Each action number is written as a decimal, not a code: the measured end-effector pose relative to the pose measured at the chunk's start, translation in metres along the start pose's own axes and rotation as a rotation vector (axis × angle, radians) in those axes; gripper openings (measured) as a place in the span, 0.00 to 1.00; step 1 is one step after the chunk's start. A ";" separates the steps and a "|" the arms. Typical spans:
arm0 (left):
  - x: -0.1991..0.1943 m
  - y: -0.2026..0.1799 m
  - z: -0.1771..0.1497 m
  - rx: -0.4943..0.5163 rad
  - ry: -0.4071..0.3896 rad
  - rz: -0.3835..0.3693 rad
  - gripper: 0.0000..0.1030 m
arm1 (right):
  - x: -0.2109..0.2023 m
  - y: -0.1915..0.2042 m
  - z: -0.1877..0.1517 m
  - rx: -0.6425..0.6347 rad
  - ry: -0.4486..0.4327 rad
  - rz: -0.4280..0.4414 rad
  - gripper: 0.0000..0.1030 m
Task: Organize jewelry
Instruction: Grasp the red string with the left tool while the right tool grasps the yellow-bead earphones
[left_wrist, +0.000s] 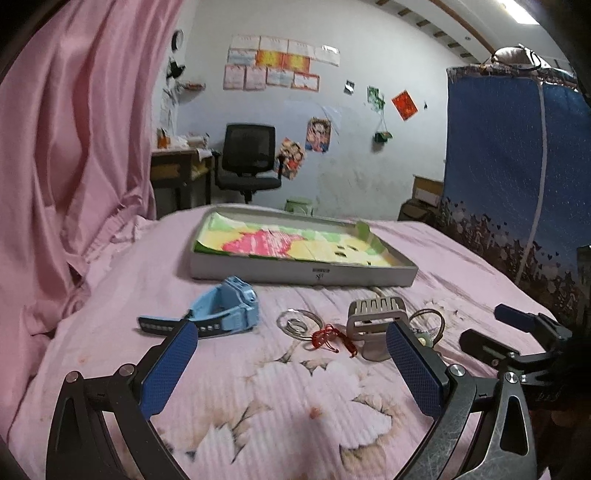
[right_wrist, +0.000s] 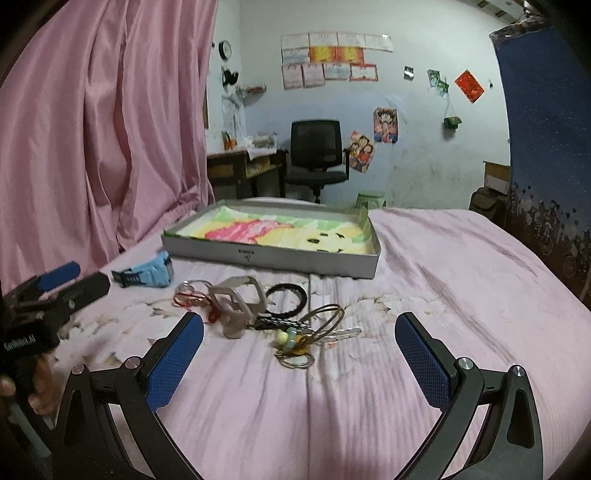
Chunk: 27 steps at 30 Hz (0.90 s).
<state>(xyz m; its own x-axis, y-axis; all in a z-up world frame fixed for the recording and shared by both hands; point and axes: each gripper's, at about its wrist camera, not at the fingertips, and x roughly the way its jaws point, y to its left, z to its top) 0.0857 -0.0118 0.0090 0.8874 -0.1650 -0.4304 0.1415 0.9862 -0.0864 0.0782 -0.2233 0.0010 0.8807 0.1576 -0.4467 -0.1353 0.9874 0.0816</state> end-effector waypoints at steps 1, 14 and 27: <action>0.006 -0.001 0.000 0.001 0.020 -0.010 0.98 | 0.003 -0.001 0.000 0.007 0.012 0.008 0.99; 0.078 -0.002 0.001 -0.034 0.303 -0.152 0.38 | 0.064 -0.008 -0.014 0.089 0.242 0.101 0.59; 0.083 0.003 -0.007 -0.079 0.340 -0.201 0.05 | 0.088 0.000 -0.017 0.110 0.305 0.139 0.35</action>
<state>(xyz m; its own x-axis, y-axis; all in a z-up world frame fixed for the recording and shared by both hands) 0.1566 -0.0230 -0.0330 0.6479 -0.3637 -0.6693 0.2522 0.9315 -0.2621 0.1477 -0.2098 -0.0534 0.6786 0.3031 -0.6691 -0.1802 0.9517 0.2485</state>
